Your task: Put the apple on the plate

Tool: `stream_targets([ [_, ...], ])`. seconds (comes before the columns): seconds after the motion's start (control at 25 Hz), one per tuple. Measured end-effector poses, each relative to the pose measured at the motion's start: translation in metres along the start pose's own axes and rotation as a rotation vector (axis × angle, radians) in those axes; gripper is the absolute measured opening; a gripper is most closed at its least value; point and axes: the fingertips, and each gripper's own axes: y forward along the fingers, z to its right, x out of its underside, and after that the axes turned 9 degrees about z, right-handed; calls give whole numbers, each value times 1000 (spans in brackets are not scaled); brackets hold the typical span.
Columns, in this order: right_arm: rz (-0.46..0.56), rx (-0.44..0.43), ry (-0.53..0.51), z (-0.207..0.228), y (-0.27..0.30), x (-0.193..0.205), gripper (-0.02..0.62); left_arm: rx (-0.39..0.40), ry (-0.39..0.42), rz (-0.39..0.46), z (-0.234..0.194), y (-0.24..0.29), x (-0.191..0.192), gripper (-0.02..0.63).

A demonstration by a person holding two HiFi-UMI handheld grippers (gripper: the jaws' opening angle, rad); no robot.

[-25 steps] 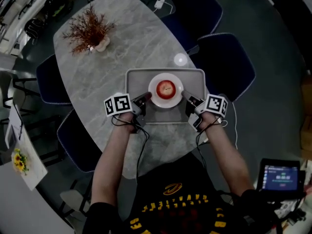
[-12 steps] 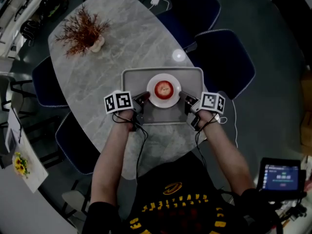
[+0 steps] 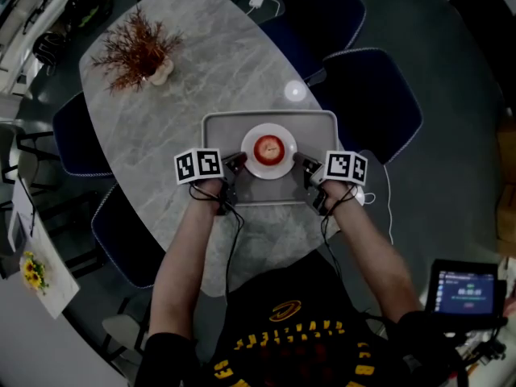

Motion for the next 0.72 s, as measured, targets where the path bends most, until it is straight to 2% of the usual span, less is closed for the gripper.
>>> stream_targets([
  [0.2, -1, 23, -52, 0, 1, -3, 26, -34, 30, -9, -1, 3, 0, 25],
  [0.36, -6, 69, -165, 0, 1, -6, 26, -80, 81, -8, -4, 3, -3, 46],
  [0.48, -5, 101, -279, 1, -2, -11, 26, -119, 164, -5, -2, 2, -5, 88],
  [0.56, 9, 113, -373, -2, -5, -16, 26, -138, 242, 3, 1, 0, -7, 91],
  [0.72, 65, 147, -629, -15, -15, -30, 26, -165, 375, 25, 10, -9, -8, 90],
])
